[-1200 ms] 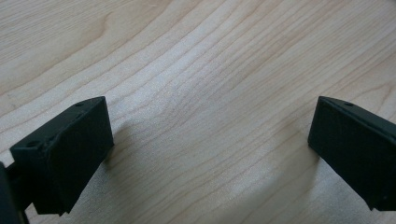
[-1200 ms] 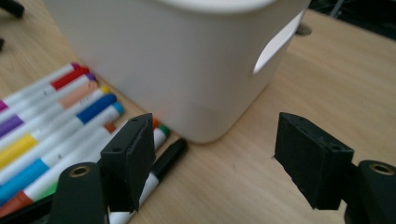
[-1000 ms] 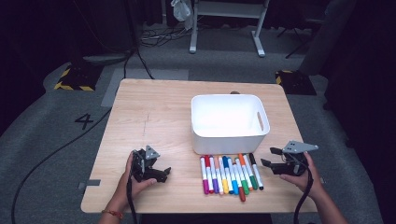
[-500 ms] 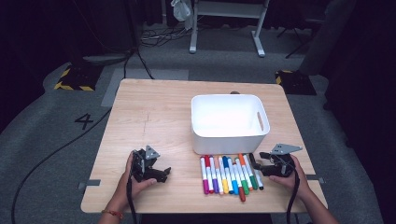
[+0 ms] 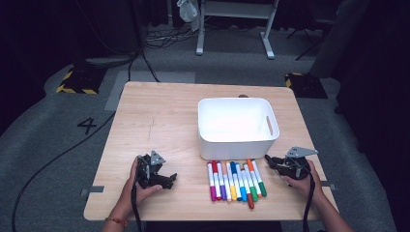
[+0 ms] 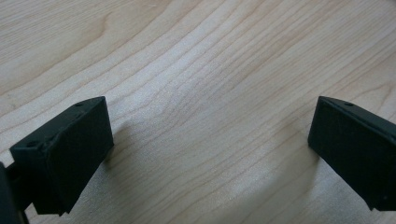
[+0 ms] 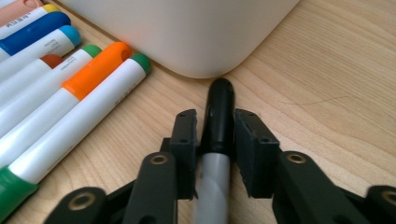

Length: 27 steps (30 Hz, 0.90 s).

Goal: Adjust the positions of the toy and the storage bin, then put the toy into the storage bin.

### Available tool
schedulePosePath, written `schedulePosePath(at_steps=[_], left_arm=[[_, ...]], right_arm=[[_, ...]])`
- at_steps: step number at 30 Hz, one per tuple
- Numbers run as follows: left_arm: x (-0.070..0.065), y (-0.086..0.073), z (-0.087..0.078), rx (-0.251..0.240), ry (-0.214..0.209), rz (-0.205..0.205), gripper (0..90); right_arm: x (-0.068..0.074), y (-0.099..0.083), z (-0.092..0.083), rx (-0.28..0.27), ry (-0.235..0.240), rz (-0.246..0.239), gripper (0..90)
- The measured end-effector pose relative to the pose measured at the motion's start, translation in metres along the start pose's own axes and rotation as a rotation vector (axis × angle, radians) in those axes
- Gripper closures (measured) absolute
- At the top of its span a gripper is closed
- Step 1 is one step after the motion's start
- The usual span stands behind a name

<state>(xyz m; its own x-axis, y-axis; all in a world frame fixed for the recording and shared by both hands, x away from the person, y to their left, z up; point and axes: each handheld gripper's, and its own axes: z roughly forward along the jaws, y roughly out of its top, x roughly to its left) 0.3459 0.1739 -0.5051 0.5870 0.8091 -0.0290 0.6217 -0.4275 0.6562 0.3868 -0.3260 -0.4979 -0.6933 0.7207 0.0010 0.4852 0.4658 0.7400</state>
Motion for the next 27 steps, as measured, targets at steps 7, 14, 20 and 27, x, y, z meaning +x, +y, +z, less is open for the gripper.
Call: schedulePosePath(at_steps=[7, 14, 20, 27], left_arm=[[0.0, 0.0, 0.0, -0.001, 0.004, 0.004, 0.1], [0.0, 0.0, 0.0, 0.0, -0.001, 0.004, 0.0], [0.0, -0.001, -0.001, 0.004, -0.002, 0.013, 0.0], [0.0, -0.001, -0.001, 0.002, -0.001, 0.013, 0.0]], right_arm=[[-0.003, -0.002, -0.001, -0.014, 0.011, -0.013, 74.3], [-0.008, -0.005, -0.003, -0.026, 0.013, 0.007, 74.5], [-0.01, -0.007, -0.007, -0.044, 0.027, 0.01, 74.5], [-0.013, -0.002, -0.019, -0.097, 0.049, 0.005, 74.5]])
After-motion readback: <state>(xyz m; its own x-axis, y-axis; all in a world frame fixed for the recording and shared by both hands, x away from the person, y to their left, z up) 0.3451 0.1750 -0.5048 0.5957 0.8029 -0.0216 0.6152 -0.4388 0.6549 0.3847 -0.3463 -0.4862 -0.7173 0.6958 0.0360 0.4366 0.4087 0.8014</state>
